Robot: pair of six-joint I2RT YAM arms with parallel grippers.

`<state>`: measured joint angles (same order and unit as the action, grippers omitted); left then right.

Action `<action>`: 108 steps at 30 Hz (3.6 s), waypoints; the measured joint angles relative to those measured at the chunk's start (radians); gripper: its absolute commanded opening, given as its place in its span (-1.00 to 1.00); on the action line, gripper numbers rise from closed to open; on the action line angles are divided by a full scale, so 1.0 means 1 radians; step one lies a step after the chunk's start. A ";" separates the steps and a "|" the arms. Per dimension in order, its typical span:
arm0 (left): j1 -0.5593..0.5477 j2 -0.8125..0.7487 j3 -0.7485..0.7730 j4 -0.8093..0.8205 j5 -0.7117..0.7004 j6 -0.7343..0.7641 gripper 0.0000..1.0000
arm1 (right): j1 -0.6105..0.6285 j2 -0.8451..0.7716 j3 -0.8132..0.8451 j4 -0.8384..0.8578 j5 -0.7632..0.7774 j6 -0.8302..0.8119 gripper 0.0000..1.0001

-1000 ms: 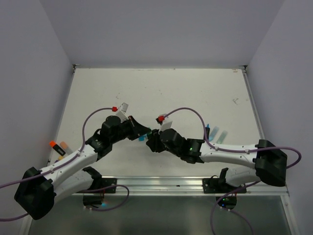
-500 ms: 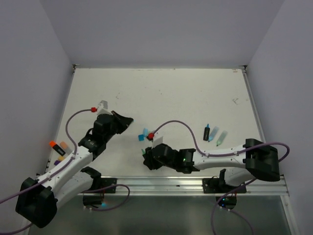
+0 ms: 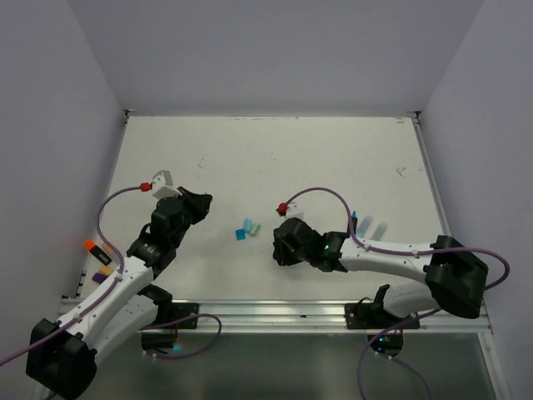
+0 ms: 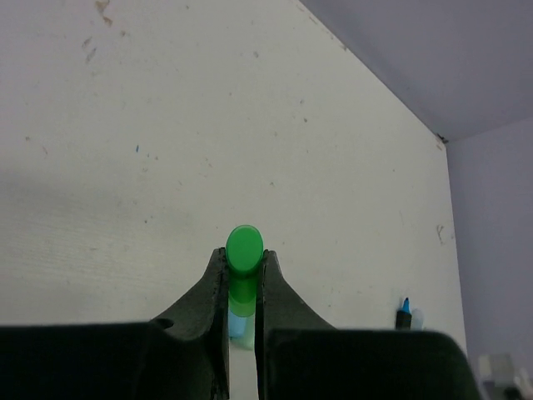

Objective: Open the pen caps

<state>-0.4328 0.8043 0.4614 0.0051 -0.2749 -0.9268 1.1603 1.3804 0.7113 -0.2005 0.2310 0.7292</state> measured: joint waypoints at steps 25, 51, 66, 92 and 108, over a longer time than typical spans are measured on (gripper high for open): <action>-0.006 0.195 -0.351 0.304 0.314 -0.033 -1.00 | -0.798 0.077 0.049 -0.121 -0.084 -0.226 -0.97; -0.068 0.304 -0.357 0.446 0.359 -0.083 -0.05 | -0.824 0.124 0.049 -0.115 -0.110 -0.240 0.01; -0.068 0.157 -0.269 0.213 0.283 -0.079 0.42 | -0.827 0.014 0.050 -0.164 -0.114 -0.262 0.11; 0.388 0.267 0.252 -0.639 -0.246 0.021 1.00 | -0.622 -0.007 0.205 -0.285 -0.148 -0.275 0.13; 0.531 0.216 0.245 -0.829 -0.420 -0.133 1.00 | -0.610 0.016 0.205 -0.302 -0.152 -0.282 0.13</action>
<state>0.0986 1.0203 0.7063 -0.8238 -0.6952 -1.0595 0.5499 1.3964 0.9161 -0.5026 0.0788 0.4473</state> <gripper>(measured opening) 0.996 0.561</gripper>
